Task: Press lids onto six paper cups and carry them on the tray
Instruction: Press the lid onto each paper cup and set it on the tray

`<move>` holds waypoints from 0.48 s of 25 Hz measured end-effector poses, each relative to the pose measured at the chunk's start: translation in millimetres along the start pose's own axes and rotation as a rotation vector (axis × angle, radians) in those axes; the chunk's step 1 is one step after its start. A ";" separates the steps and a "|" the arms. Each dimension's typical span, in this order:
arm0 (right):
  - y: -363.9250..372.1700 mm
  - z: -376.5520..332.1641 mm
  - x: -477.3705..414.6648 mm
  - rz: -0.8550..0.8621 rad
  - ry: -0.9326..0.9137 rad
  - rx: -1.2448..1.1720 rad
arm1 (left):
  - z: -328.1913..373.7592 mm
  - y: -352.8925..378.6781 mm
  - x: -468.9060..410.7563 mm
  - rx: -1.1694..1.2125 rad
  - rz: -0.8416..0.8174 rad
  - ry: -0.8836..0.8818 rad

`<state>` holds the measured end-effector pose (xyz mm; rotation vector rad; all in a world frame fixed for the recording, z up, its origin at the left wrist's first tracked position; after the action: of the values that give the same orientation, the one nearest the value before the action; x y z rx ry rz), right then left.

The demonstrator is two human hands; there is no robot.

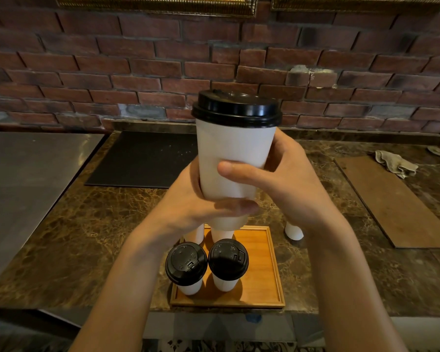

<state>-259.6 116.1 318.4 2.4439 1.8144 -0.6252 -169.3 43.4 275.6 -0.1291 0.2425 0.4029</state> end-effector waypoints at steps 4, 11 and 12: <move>0.8 3.4 -0.1 -0.069 0.019 -0.046 | 0.3 2.7 2.3 0.027 -0.057 -0.013; 1.2 5.4 -1.2 -0.042 0.052 0.027 | 2.4 4.0 -1.1 -0.006 -0.036 0.019; 0.7 5.2 -1.2 -0.019 0.058 0.054 | 2.6 3.3 -1.5 -0.031 -0.019 0.028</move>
<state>-260.8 113.5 313.9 2.5078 1.8675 -0.6193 -171.5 46.4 278.2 -0.1676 0.2623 0.3864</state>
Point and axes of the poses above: each hand's wrist, its own x-axis away from the middle knuckle, its own y-axis out of the palm, z = x × y, the point moved 7 cm from there along -x, towards the middle knuckle, and after that the axes turned 5 degrees about -z, right-handed, at the moved point
